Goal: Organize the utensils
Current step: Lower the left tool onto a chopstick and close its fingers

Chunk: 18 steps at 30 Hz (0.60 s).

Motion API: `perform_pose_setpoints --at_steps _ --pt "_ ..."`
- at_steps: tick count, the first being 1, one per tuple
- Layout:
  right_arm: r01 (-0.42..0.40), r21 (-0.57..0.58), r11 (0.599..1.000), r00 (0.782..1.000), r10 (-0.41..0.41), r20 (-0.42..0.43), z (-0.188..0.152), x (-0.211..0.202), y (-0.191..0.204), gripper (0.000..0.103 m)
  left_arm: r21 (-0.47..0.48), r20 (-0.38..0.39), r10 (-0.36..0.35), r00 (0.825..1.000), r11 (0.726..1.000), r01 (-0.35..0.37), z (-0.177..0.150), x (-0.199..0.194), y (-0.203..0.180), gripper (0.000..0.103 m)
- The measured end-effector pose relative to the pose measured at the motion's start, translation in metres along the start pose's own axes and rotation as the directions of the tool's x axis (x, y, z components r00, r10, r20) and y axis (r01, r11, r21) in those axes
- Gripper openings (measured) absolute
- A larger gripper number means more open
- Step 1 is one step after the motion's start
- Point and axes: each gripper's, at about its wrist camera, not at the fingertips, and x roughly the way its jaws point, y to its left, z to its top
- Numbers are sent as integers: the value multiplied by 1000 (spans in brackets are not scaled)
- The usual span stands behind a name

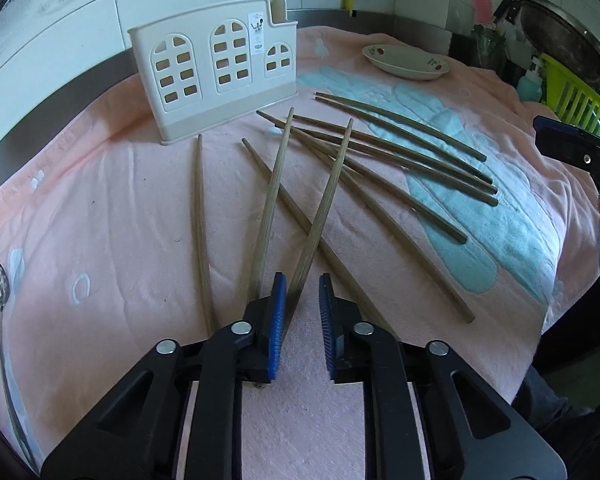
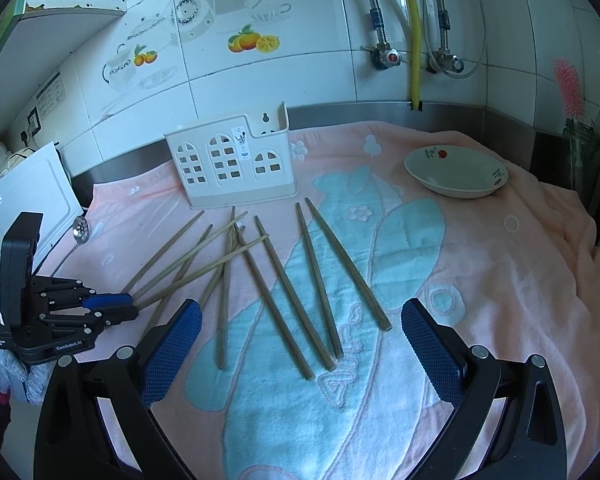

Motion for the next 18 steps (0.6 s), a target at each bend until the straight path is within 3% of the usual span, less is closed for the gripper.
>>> perform_pose_setpoints --at_steps 18 --pt "19 -57 998 997 -23 -70 9 31 -26 96 0 -22 -4 1000 1000 4 2 4 3 14"
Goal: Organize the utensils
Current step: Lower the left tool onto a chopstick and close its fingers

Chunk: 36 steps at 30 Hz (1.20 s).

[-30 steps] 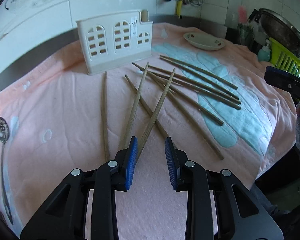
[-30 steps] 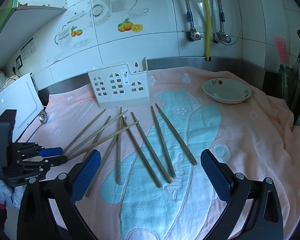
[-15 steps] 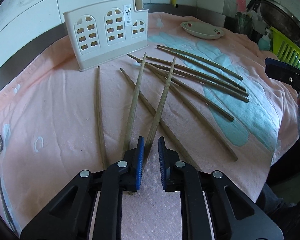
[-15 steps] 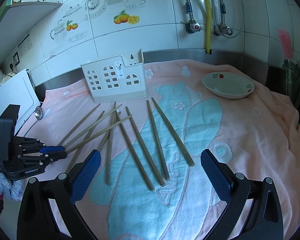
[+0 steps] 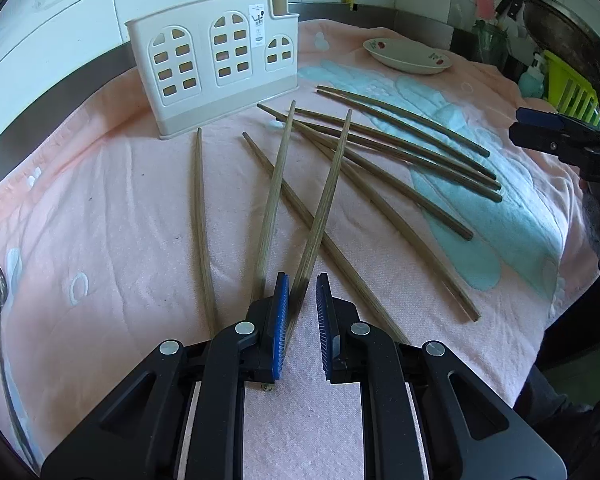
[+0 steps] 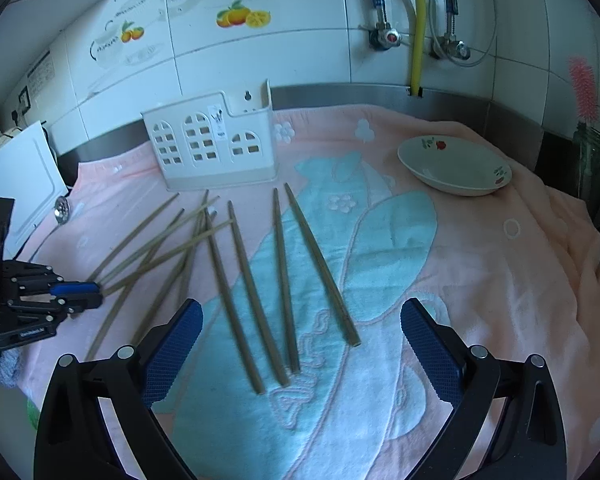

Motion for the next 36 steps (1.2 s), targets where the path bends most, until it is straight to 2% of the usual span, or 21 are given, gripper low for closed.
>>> perform_pose_setpoints --at_steps 15,16,18,20,23,32,36 --pt "-18 -57 998 999 15 -47 4 21 -3 94 11 -32 6 999 1000 -5 3 6 3 16" --pt "-21 -59 998 999 18 -51 4 22 -3 92 14 -33 6 999 1000 -5 3 6 3 16" --pt "-24 -63 998 998 20 -65 4 27 -5 80 16 -36 9 999 1000 -9 3 8 2 16" --pt "-24 -61 998 997 19 -74 5 30 -8 78 10 -37 6 999 1000 -5 3 8 3 16" --pt "-34 -58 998 995 28 -92 7 36 -13 67 8 -35 3 999 1000 -3 3 7 4 16" --pt "-41 -84 996 991 29 -134 12 56 -18 43 20 -38 -7 999 1000 8 2 7 4 16" --pt "-38 -92 995 988 24 -151 12 64 -20 38 39 -38 -2 999 999 3 1 7 2 16"
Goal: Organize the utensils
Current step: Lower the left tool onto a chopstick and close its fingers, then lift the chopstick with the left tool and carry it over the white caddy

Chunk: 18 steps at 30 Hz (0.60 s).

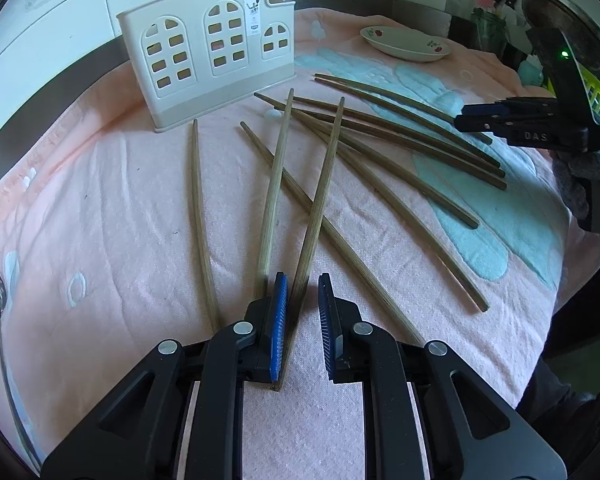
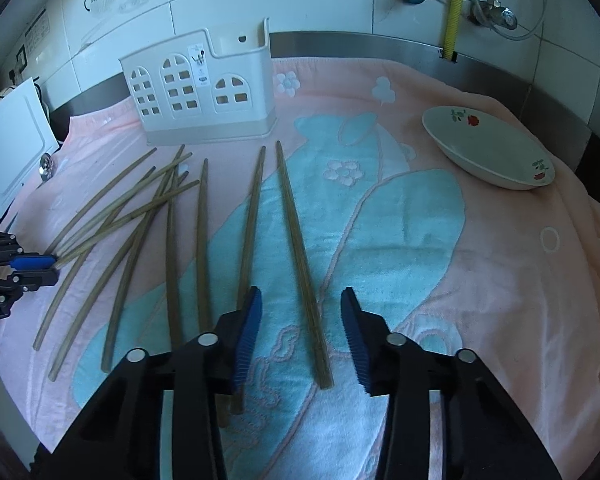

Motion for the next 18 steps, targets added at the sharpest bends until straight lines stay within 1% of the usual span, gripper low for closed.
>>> perform_pose_setpoints --at_steps 4,10,12,14,16,18 --pt "10 -7 1000 1000 -10 -4 -2 3 -1 32 9 -5 1 1000 1000 -1 0 1 0 16" --pt "26 -17 1000 1000 -26 -7 -5 7 -1 27 0 -2 -4 1000 1000 4 0 3 1 15" --pt "35 -24 999 999 -35 -5 -5 8 0 26 -7 1 2 1000 1000 -2 0 2 1 11" --pt "40 -32 999 999 -40 -2 -4 8 0 26 -11 7 1 1000 1000 -1 0 1 1 9" --pt "47 -45 998 999 -47 2 -4 9 2 22 -14 18 -1 1000 1000 1 1 -3 -1 9" --pt "56 -57 997 998 -55 4 -5 9 3 15 -14 28 5 1000 1000 -4 1 -7 -2 8"
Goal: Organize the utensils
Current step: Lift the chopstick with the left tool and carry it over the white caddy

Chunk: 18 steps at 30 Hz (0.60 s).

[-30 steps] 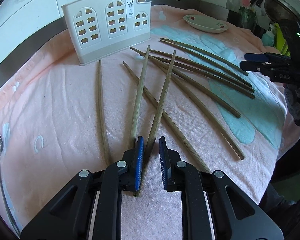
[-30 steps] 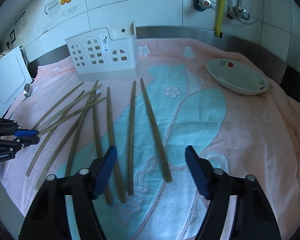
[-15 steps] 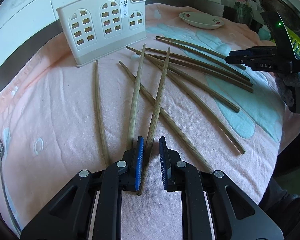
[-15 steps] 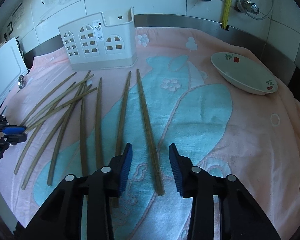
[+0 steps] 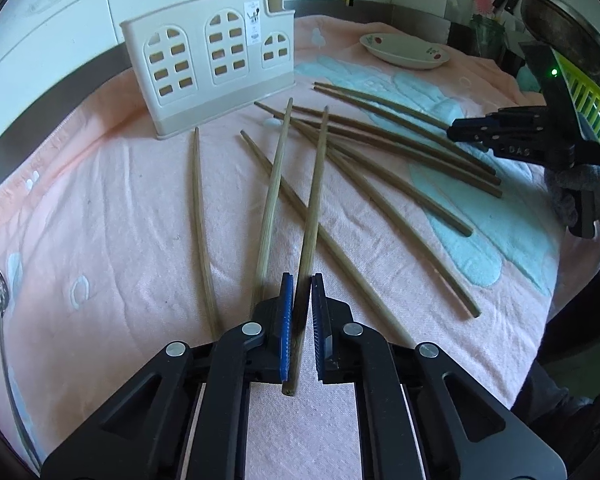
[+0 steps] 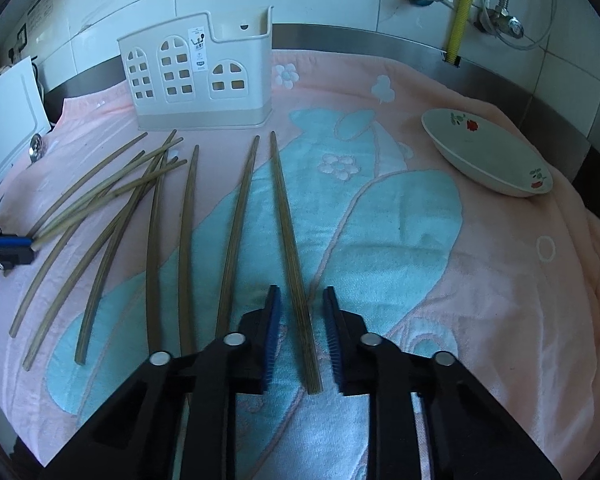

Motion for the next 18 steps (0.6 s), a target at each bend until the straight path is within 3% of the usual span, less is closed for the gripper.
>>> perform_pose_setpoints --at_steps 2,10,18 --pt "5 -10 1000 1000 -5 5 -1 -1 2 8 -9 13 -2 1000 1000 2 1 -5 0 8" --pt "4 23 1000 999 -5 51 -1 -17 2 7 -53 70 -7 998 999 11 8 -29 2 8" --pt "4 53 999 980 -14 197 15 -69 7 7 -97 157 2 988 995 13 21 -60 4 6"
